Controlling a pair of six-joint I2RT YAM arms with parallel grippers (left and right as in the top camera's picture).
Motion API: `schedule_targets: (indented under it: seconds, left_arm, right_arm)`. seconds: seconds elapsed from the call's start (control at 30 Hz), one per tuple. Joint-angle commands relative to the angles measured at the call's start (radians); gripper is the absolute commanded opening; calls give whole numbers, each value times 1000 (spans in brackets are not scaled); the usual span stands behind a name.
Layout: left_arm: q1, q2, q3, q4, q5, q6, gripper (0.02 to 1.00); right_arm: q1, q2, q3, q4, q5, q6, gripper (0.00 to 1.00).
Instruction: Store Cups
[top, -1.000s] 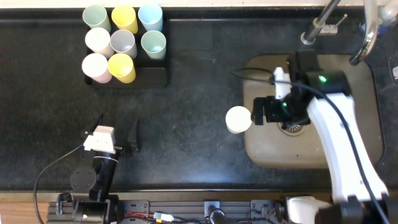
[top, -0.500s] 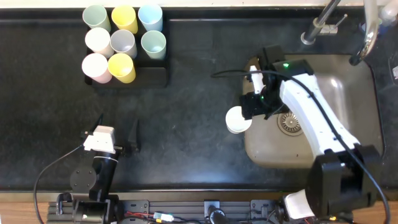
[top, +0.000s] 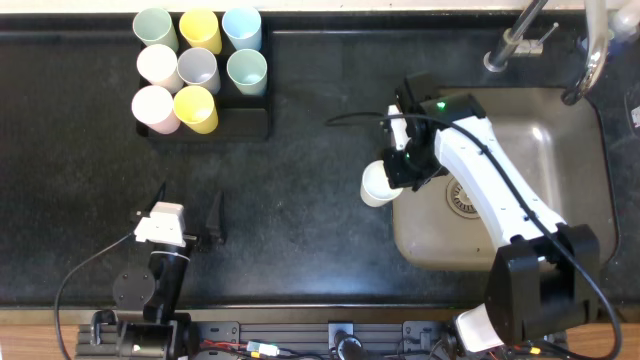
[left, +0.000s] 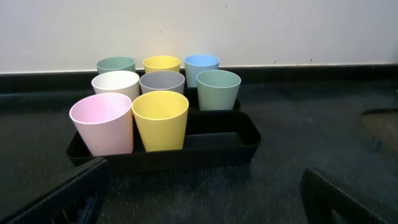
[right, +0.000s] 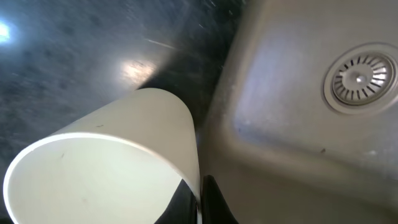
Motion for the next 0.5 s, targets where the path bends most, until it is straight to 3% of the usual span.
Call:
schedule_targets:
  seconds: [0.03, 0.3, 0.5]
  left_arm:
    - [-3, -10, -2, 0, 14, 16, 1000]
    - [-3, -10, -2, 0, 14, 15, 1000]
    - [-3, -10, -2, 0, 14, 15, 998]
  right_arm:
    - [34, -13, 240, -4, -52, 73, 45]
    - [190, 182, 795, -22, -53, 200, 40]
    - [315, 422, 1059, -53, -52, 216, 42]
